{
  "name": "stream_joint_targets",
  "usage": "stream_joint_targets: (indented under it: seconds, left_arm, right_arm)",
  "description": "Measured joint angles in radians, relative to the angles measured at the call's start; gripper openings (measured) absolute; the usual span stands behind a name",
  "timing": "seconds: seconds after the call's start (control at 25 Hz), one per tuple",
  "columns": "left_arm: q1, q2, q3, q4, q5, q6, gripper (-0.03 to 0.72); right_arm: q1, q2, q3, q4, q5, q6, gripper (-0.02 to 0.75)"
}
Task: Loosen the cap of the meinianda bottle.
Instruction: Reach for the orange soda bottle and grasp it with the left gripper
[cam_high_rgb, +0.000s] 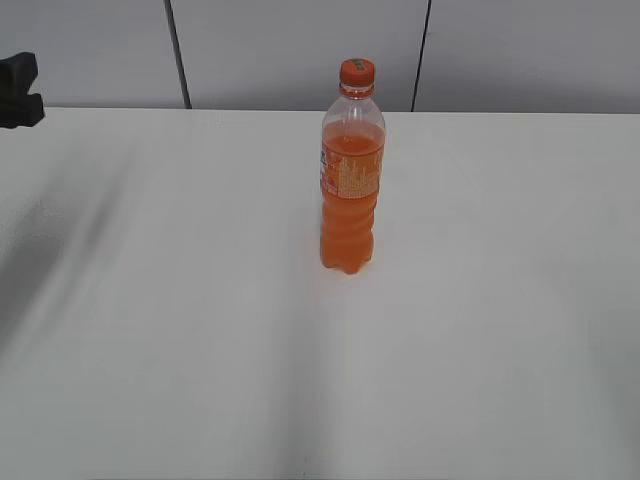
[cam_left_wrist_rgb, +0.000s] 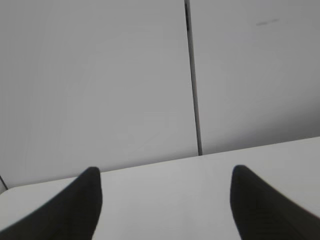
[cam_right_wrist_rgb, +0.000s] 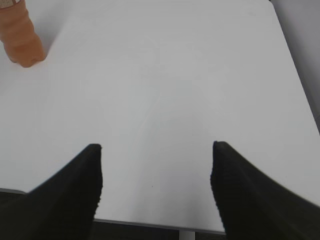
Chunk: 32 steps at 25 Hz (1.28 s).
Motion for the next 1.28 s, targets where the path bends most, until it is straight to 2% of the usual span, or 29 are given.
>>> stream_joint_targets:
  seconds: [0.12, 0.24, 0.36, 0.52, 0.76, 0.96, 1.08, 1.28]
  left_arm:
    - [0.0, 0.031, 0.0, 0.015, -0.019, -0.009, 0.491]
    - [0.0, 0.057, 0.0, 0.06, -0.02, -0.089, 0.489]
    - [0.0, 0.089, -0.002, 0.208, -0.021, -0.213, 0.482]
    - [0.0, 0.148, -0.02, 0.444, -0.041, -0.289, 0.459]
    - [0.0, 0.201, -0.061, 0.635, -0.051, -0.404, 0.446]
    - [0.0, 0.269, -0.131, 0.877, -0.077, -0.534, 0.446]
    - [0.0, 0.31, -0.172, 0.971, -0.1, -0.622, 0.446]
    - [0.0, 0.392, -0.246, 1.124, -0.236, -0.656, 0.493]
  right_arm:
    - [0.0, 0.0, 0.0, 0.0, 0.0, 0.0, 0.511]
    - [0.0, 0.0, 0.0, 0.0, 0.0, 0.0, 0.511]
    - [0.0, 0.0, 0.0, 0.0, 0.0, 0.0, 0.511]
    - [0.0, 0.0, 0.0, 0.0, 0.0, 0.0, 0.511]
    - [0.0, 0.0, 0.0, 0.0, 0.0, 0.0, 0.511]
    - [0.0, 0.0, 0.0, 0.0, 0.0, 0.0, 0.511]
    - [0.0, 0.0, 0.0, 0.0, 0.0, 0.0, 0.511]
    - [0.0, 0.0, 0.0, 0.0, 0.0, 0.0, 0.511]
